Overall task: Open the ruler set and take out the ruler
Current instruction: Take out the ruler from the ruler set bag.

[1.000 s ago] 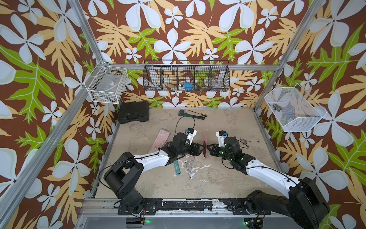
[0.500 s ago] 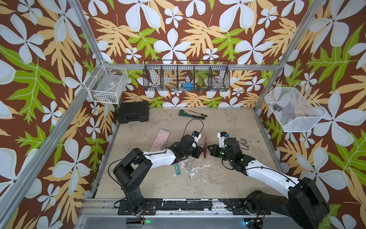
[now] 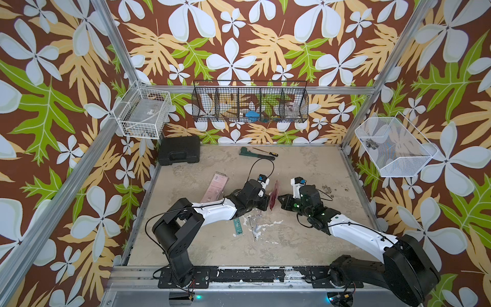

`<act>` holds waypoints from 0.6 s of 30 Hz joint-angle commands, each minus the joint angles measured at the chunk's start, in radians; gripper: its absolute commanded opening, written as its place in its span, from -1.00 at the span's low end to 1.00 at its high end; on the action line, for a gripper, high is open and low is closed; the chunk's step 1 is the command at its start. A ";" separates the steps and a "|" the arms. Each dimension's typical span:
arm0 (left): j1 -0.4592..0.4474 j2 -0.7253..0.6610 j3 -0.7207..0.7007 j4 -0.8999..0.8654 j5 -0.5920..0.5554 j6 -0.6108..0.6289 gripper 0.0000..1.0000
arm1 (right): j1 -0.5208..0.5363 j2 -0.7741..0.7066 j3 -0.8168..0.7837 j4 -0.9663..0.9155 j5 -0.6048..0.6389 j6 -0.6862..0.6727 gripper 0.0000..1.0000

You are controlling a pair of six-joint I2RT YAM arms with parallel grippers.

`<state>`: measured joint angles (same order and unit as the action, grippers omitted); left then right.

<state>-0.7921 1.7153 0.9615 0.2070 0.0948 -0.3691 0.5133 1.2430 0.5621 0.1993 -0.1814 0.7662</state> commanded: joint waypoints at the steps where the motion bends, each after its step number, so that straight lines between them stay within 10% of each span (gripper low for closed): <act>1: 0.001 -0.026 0.003 -0.009 -0.044 0.026 -1.00 | -0.008 0.015 -0.004 0.009 0.053 -0.035 -1.00; 18: -0.050 0.103 0.101 -0.023 -0.049 0.020 -1.00 | -0.055 0.110 0.038 -0.005 0.048 -0.108 -0.96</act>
<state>-0.8406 1.8046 1.0489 0.1860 0.0425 -0.3397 0.4652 1.3525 0.5865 0.1936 -0.1333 0.6914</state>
